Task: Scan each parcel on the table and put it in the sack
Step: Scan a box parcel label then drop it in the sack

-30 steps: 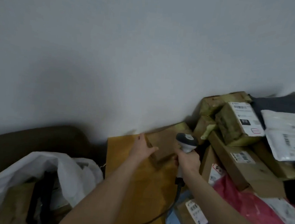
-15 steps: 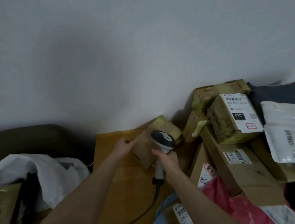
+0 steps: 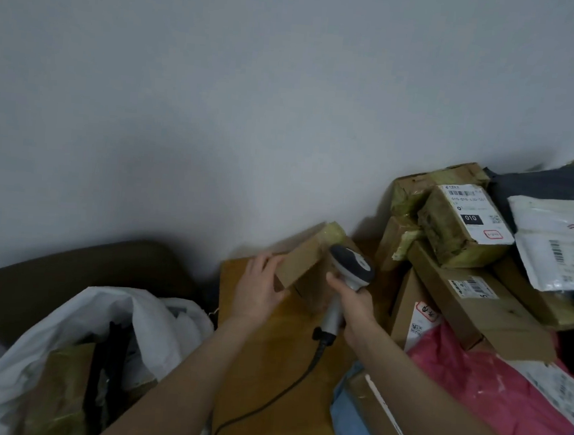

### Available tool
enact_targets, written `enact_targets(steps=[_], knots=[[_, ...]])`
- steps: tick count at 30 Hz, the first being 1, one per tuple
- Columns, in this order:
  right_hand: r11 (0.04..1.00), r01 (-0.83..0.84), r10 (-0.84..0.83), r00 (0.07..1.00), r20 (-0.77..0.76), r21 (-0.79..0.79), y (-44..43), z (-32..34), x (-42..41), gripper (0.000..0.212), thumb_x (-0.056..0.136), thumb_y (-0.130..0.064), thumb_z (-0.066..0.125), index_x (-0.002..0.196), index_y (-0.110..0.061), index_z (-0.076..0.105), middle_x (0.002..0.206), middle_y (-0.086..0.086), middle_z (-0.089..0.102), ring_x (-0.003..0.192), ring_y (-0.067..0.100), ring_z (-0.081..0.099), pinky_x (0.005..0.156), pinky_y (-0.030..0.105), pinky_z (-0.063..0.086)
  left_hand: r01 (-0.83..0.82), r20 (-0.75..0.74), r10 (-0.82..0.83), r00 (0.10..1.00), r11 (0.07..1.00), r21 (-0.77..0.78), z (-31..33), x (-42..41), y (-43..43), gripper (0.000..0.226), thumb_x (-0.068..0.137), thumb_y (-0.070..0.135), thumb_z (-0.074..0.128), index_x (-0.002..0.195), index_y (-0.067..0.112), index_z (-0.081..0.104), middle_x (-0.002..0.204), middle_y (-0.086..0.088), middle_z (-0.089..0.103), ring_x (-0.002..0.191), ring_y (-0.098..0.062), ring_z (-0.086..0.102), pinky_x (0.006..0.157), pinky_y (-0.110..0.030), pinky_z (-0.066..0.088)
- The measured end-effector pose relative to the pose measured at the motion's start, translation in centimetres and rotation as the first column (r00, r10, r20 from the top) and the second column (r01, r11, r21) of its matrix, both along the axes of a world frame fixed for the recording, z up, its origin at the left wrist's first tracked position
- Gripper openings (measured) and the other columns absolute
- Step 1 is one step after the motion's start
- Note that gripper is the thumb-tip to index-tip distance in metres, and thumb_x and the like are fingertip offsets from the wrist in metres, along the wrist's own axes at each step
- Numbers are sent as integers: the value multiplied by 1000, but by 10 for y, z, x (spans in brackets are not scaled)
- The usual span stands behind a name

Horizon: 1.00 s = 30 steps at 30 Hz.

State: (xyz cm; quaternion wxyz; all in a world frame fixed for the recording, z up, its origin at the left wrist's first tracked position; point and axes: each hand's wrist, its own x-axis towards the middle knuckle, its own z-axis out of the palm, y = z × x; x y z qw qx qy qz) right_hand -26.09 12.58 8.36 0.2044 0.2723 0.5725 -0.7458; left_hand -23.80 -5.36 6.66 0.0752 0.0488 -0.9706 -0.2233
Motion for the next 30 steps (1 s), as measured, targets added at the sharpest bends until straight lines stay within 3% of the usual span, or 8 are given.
enact_targets(steps=[3,7,11,16,19,23,26,30], knots=[[1000,4,-4,999,51,-12,4,-7,10,42,81,-25,77,114,-14,53,100,8,63,88,24,60,68,33,49,89,129,-92,987,996,26,-23,21,15,60,81,29,72,136,27,47,128,7,43,116,-11,47,93,-21,44],[1000,2,-4,996,85,24,6,-27,17,36,79,-26,78,105,-17,55,105,9,64,97,27,61,90,45,49,-45,226,-3,974,978,206,-40,30,22,49,90,31,62,137,24,48,136,4,42,121,-13,48,97,-28,48],[999,4,-10,994,109,49,3,-42,15,36,77,-28,79,100,-17,53,96,2,62,88,19,57,80,35,45,-315,343,222,913,917,245,-41,13,7,57,95,34,56,145,18,36,147,-7,37,131,-24,43,100,-34,43],[1000,-17,14,992,125,22,-2,-51,19,29,78,-25,79,96,-19,57,96,4,66,88,20,62,67,32,48,-501,623,83,778,681,535,-47,7,5,42,100,30,46,135,5,48,123,-7,60,107,-22,57,89,-36,48],[999,-16,12,993,116,31,-1,-49,20,30,78,-24,78,100,-19,59,96,3,66,88,18,61,75,36,49,-573,661,65,748,565,593,-49,13,-4,37,95,25,57,127,5,56,114,-6,65,102,-20,60,87,-36,50],[999,-28,26,998,60,23,0,-36,25,24,78,-22,79,89,-25,58,94,0,65,86,16,60,67,32,48,-690,734,3,679,342,637,-36,24,-22,49,78,22,78,119,6,58,111,-8,69,101,-21,66,70,-31,57],[999,-36,35,999,30,26,-5,-23,36,26,78,-22,79,90,-27,57,97,1,65,88,17,59,79,38,48,-686,722,-2,692,311,658,-25,36,-31,46,74,18,80,114,6,61,102,-7,73,94,-20,70,64,-28,57],[989,-14,18,1000,-25,148,-13,2,64,18,82,-18,76,88,-18,59,84,4,68,78,20,65,73,38,54,-636,649,58,759,280,719,-15,55,-38,32,77,16,78,106,12,67,88,2,76,87,-14,72,73,-28,57]])
